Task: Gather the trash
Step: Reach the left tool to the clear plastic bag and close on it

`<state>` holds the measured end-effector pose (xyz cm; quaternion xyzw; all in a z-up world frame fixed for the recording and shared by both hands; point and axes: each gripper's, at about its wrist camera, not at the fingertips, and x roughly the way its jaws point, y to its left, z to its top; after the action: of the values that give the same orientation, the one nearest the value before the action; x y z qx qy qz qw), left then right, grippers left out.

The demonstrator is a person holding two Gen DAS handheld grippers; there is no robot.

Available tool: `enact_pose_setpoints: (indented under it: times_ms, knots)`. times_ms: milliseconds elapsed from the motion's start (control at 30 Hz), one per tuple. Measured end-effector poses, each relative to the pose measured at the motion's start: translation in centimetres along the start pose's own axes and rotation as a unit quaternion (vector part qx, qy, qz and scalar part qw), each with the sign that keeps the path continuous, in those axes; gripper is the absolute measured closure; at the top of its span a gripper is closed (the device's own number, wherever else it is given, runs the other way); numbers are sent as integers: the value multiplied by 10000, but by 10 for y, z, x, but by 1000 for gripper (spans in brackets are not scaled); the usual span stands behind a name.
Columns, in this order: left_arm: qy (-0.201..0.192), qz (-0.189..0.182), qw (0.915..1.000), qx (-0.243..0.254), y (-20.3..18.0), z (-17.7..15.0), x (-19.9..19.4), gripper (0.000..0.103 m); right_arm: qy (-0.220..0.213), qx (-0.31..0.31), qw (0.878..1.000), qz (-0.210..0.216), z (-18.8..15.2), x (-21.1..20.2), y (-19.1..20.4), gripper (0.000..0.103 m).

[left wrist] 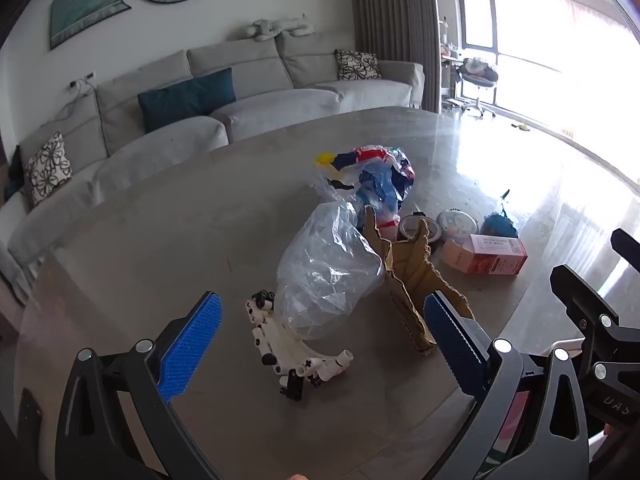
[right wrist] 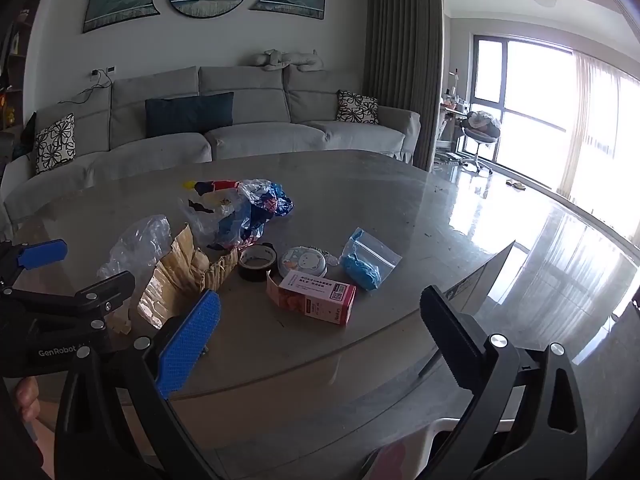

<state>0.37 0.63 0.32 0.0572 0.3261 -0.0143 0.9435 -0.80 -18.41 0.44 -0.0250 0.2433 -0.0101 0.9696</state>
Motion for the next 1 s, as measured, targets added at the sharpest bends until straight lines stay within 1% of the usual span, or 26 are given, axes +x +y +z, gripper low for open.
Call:
enact_pose_setpoints:
  times_ms: [200, 300, 400, 633, 767, 867, 900, 1000]
  knots:
    - [-23, 32, 10000, -83, 3, 3, 2, 3, -26, -28, 10000, -13, 1, 1, 3, 3]
    - [-25, 117, 9999, -75, 4, 6, 7, 3, -43, -22, 10000, -9, 1, 0, 3, 3]
    - [73, -1, 9999, -81, 5, 11, 13, 3, -54, -45, 10000, -11, 2, 1, 6, 3]
    - [128, 72, 9996, -245, 10, 23, 20, 3, -33, -168, 9999, 11, 7, 12, 11, 3]
    - [202, 210, 9993, -222, 17, 34, 27, 3, -15, -120, 9999, 41, 9, 18, 9, 3]
    - [277, 331, 9991, 17, 20, 44, 38, 3, 16, -103, 9999, 45, 9, 21, 9, 3]
    - [339, 342, 9988, 108, 20, 48, 43, 3, 34, -111, 9999, 42, 9, 22, 9, 3]
    - [465, 275, 9984, 155, 26, 56, 52, 3, 74, -165, 9998, 17, 5, 23, 10, 3]
